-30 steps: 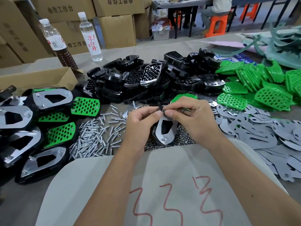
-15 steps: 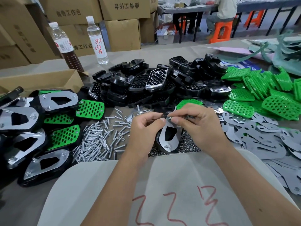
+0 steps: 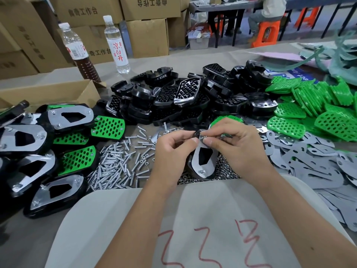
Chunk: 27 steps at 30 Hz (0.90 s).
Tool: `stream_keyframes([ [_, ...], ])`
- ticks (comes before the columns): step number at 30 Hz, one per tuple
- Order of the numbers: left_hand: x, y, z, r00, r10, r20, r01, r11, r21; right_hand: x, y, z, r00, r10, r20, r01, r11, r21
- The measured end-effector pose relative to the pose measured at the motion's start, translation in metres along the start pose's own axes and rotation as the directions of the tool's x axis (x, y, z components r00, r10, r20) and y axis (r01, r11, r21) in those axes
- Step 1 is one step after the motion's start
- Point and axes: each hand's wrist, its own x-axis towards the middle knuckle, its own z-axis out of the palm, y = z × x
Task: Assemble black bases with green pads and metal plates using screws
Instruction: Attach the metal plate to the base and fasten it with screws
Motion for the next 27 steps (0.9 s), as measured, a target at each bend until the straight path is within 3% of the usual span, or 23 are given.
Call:
stream_keyframes([
  [9,-0.0003,0.0006,-0.0002,1.0,-0.021,0.008,0.021,1.0,-0.015,0.0018,-0.0017,-0.0008,1.0,0.017,0.021,-0.017,1.0,0.011],
  [14,-0.0015,0.0012,0.0008,0.998,0.06,0.034,-0.062,0.997,0.04,-0.0015,-0.0042,0.003,0.999,-0.015,-0.05,0.012,0.997,-0.071],
  [19,-0.0022,0.0028,0.0002,0.996,0.059,0.072,-0.059,0.998,0.001,0.0,-0.0043,0.0022,0.997,-0.076,-0.012,0.074,0.988,-0.133],
  [27,-0.0005,-0.0028,0.0018,0.999,0.032,-0.025,-0.03,0.997,0.064,-0.0011,-0.0039,0.003,0.994,-0.066,-0.085,0.05,0.984,-0.173],
])
